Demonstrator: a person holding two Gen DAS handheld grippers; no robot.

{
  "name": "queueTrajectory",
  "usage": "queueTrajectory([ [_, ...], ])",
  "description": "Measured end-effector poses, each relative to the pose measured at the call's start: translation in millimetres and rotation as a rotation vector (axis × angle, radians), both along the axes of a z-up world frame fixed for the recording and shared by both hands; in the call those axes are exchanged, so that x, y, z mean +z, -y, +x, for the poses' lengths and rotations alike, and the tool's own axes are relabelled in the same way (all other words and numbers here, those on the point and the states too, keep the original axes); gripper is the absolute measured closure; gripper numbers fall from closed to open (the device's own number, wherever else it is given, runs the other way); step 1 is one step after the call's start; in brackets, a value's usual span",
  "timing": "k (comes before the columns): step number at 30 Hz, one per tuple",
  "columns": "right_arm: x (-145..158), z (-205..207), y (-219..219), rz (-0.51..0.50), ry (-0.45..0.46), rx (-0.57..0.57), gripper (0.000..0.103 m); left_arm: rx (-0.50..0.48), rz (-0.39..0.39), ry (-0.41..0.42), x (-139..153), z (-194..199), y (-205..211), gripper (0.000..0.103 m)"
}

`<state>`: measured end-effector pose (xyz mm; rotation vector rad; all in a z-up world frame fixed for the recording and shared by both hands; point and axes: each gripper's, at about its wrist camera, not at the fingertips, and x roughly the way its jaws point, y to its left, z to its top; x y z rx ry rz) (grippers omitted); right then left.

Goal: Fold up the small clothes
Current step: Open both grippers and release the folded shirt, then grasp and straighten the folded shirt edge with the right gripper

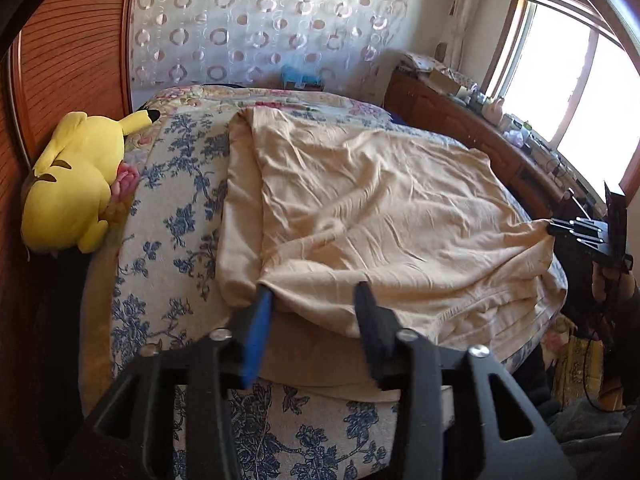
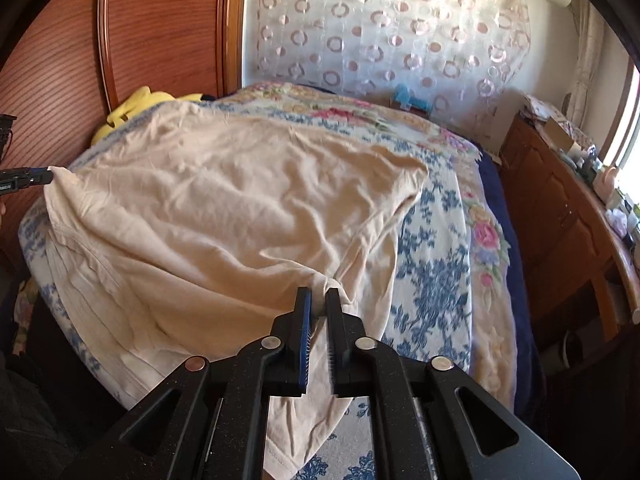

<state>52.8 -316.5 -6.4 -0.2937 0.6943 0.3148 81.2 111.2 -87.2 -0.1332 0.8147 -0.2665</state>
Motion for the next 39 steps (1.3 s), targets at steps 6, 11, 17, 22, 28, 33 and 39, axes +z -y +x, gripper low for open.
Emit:
queueTrajectory([
  [6,-5,0,-8,0.007,0.024,-0.052,0.062,0.032,0.027,-0.012,-8,-5,-3,0.031],
  [11,-6,-22,-13,0.103,0.031,0.0,0.061,0.061,0.07,0.001,-12,-12,1,0.025],
  [17,-24,-39,-47,0.169,-0.008,0.106,0.061,0.119,0.078,-0.011,-21,-12,-8,0.025],
  [22,-38,-41,-77,0.201,-0.057,0.221,0.061,0.142,0.078,-0.023,-28,-11,-12,0.025],
  [28,-50,-35,-105,0.11,-0.059,0.277,0.072,0.141,0.107,-0.032,-37,-8,-7,0.025],
  [33,-61,-31,-118,0.002,-0.039,0.233,0.082,0.146,0.114,-0.021,-39,-9,-6,0.025],
  [39,-63,-41,-124,-0.029,-0.031,0.246,0.102,0.152,0.109,-0.019,-39,-9,-6,0.025],
])
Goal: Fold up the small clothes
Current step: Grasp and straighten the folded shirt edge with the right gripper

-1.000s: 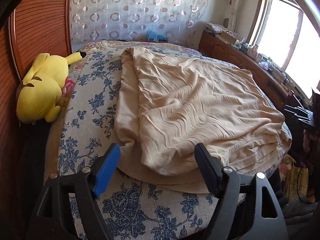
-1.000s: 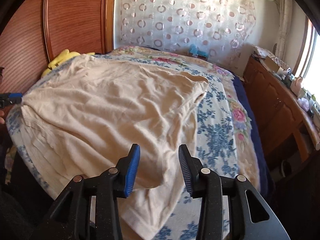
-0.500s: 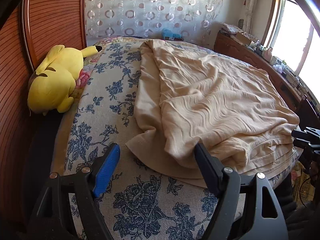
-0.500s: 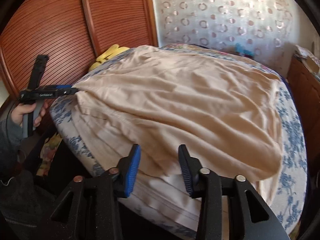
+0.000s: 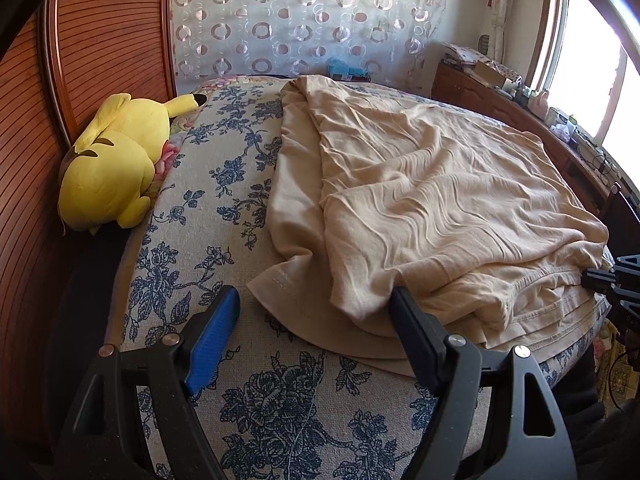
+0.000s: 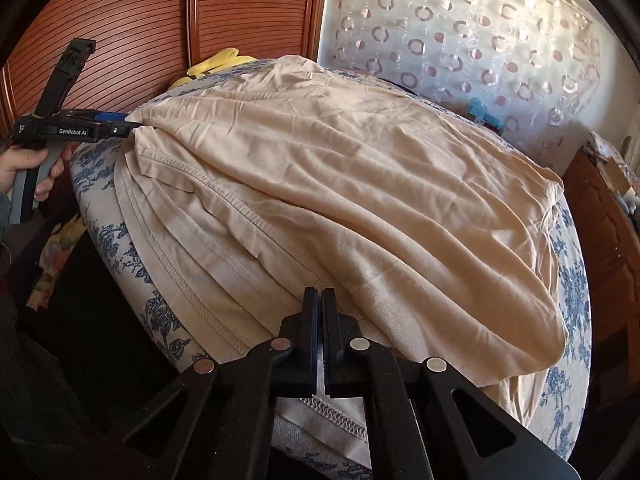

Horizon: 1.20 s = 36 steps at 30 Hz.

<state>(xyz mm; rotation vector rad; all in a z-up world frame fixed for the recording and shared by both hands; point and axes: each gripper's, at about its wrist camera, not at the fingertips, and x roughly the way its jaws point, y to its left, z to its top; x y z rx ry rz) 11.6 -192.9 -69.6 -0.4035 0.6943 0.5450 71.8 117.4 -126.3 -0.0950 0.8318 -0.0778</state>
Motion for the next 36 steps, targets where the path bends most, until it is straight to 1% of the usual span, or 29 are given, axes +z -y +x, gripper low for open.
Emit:
queueTrajectory([
  [3,8,-13,5,0.036,-0.014,0.038,0.102,0.013,-0.009,-0.003,1,0,-2,0.025],
  [6,15,-26,11,0.088,-0.044,0.066,0.102,0.029,-0.048,0.008,4,-2,-6,0.025],
  [9,17,-34,14,0.091,-0.05,0.075,0.102,0.042,-0.059,0.016,6,-3,-9,0.025],
  [15,19,-39,22,0.112,-0.059,0.061,0.102,0.042,-0.065,0.009,4,1,-7,0.025],
  [20,26,-42,28,0.143,-0.043,0.012,0.102,0.052,-0.068,0.009,3,5,-6,0.025],
  [22,28,-42,30,0.153,-0.04,0.0,0.097,0.053,-0.069,0.009,3,6,-5,0.025],
  [23,28,-42,31,0.154,-0.035,-0.016,0.092,0.054,-0.071,0.009,3,6,-5,0.025],
  [24,29,-41,32,0.154,-0.03,-0.031,0.089,0.054,-0.073,0.009,3,7,-4,0.025],
  [28,31,-31,35,0.183,-0.011,-0.072,0.088,0.051,-0.074,0.011,3,9,-2,0.025],
  [30,30,-22,38,0.184,0.013,-0.11,0.075,0.051,-0.076,0.015,3,9,-2,0.025],
  [31,28,-17,40,0.184,0.025,-0.134,0.072,0.05,-0.078,0.017,2,9,-2,0.025],
  [32,26,-11,42,0.186,0.029,-0.154,0.071,0.05,-0.078,0.02,3,9,-1,0.025],
  [36,11,11,48,0.164,0.02,-0.246,0.07,0.051,-0.069,0.022,2,9,0,0.025],
])
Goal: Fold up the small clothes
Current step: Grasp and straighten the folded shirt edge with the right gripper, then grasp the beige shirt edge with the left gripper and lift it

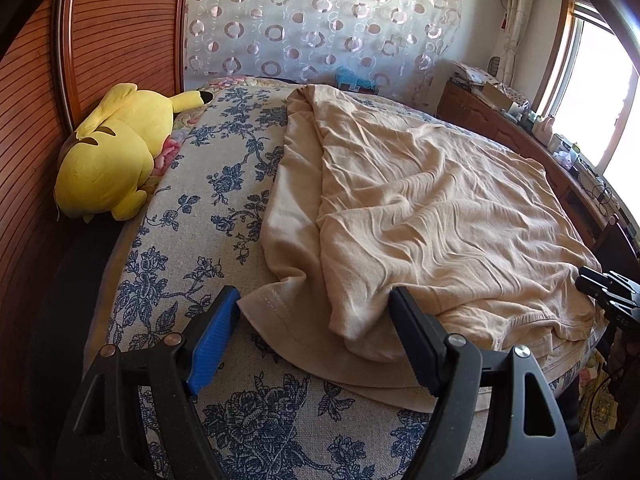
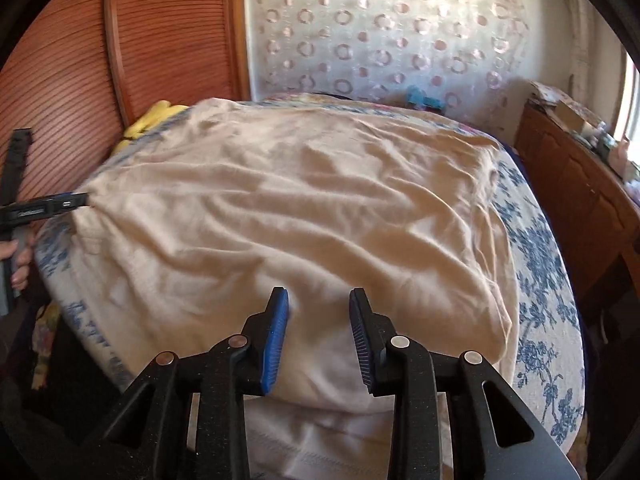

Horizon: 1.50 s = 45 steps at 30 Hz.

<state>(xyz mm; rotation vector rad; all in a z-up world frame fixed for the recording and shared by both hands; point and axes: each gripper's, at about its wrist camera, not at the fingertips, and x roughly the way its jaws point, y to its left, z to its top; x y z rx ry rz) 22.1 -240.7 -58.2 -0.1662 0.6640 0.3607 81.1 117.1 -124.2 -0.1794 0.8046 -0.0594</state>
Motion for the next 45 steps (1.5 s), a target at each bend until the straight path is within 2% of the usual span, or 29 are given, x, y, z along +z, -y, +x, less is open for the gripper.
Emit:
queueTrajectory([
  [2,-6,3,-1,-0.009,-0.007,-0.02,0.07,0.002,0.002,0.002,0,0,0,0.027],
  [4,-9,3,-2,-0.021,-0.002,-0.036,0.063,0.005,0.006,0.004,0,-1,0,0.027],
  [6,-10,2,-3,-0.034,0.019,-0.064,0.051,0.008,0.008,0.006,-1,-2,0,0.031],
  [7,-10,3,-3,-0.029,0.02,-0.075,0.05,0.01,0.01,0.008,-1,-2,0,0.034],
  [8,-11,4,0,-0.006,0.012,-0.082,0.046,0.009,0.008,0.011,-1,-3,0,0.039],
  [9,-12,5,2,0.021,0.003,-0.079,0.038,0.007,0.006,0.015,-1,-3,0,0.043],
  [11,-13,3,1,0.02,0.008,-0.059,0.035,0.008,0.006,0.017,-1,-4,0,0.059],
  [14,-13,3,2,0.024,0.013,-0.09,0.029,-0.017,-0.016,0.01,-1,-5,2,0.082],
  [16,-14,2,4,0.026,0.016,-0.089,0.026,-0.036,-0.021,0.014,1,-6,7,0.09],
  [22,-14,0,4,0.03,0.004,-0.101,0.017,-0.091,-0.037,0.095,30,-14,29,0.092],
  [25,-16,-4,4,0.009,0.036,-0.067,0.016,-0.13,-0.044,0.138,49,-14,43,0.092],
  [31,-5,-13,21,0.034,0.015,-0.063,0.016,-0.239,-0.056,0.204,86,-1,85,0.092],
  [39,8,-42,84,0.096,0.041,-0.119,0.016,-0.426,-0.079,0.219,111,26,167,0.092],
  [45,8,-50,133,0.126,0.051,-0.208,0.016,-0.614,-0.095,0.212,125,28,241,0.092],
])
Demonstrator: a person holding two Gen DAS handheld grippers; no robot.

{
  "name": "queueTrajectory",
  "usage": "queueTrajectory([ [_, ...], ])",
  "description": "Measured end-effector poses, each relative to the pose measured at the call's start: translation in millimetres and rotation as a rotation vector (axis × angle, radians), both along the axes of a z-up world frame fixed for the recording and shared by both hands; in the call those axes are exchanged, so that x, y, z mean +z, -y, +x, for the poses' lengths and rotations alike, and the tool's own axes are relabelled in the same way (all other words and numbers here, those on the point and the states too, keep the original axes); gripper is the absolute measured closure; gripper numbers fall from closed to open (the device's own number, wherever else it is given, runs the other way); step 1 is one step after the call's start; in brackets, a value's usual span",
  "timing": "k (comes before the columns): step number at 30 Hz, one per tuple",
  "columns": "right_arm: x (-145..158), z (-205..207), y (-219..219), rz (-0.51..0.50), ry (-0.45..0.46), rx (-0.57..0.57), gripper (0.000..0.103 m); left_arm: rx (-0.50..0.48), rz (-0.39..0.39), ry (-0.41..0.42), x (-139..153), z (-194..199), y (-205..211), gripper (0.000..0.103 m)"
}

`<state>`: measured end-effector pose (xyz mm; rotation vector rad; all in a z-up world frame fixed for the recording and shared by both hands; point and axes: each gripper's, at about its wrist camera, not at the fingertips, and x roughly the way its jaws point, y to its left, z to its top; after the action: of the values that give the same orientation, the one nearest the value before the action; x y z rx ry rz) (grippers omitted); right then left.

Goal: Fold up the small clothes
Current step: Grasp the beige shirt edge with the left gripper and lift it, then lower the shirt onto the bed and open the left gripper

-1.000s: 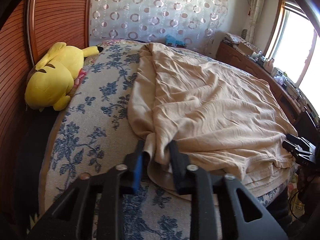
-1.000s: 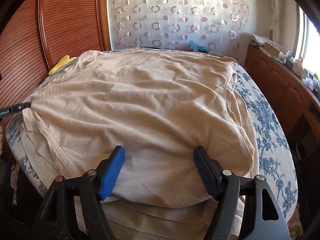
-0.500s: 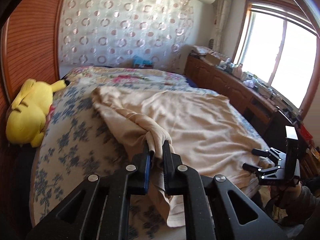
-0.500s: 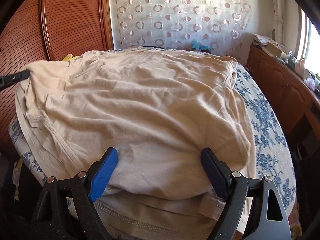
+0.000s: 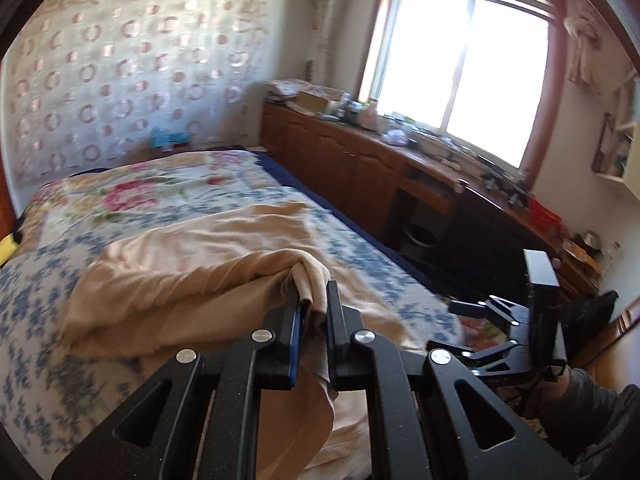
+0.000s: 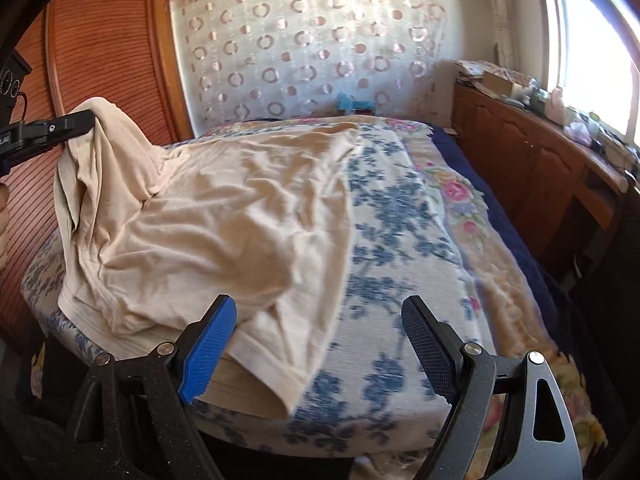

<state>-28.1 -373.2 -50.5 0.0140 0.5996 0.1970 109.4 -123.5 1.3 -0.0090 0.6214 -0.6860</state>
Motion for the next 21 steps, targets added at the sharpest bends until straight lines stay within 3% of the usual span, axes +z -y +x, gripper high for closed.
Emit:
queueTrajectory([
  [9,2,-12,40,0.039,0.018,-0.068,0.016,-0.181,0.058,-0.037,7,-9,63,0.092],
  [16,-2,-15,47,0.05,0.01,-0.074,0.016,-0.218,0.115,-0.068,-4,0,100,0.092],
  [19,-1,-16,47,0.049,0.004,-0.074,0.016,-0.212,0.155,-0.081,-13,4,98,0.091],
  [21,-1,-16,48,0.049,0.001,-0.072,0.016,-0.197,0.17,-0.086,-17,5,93,0.086],
])
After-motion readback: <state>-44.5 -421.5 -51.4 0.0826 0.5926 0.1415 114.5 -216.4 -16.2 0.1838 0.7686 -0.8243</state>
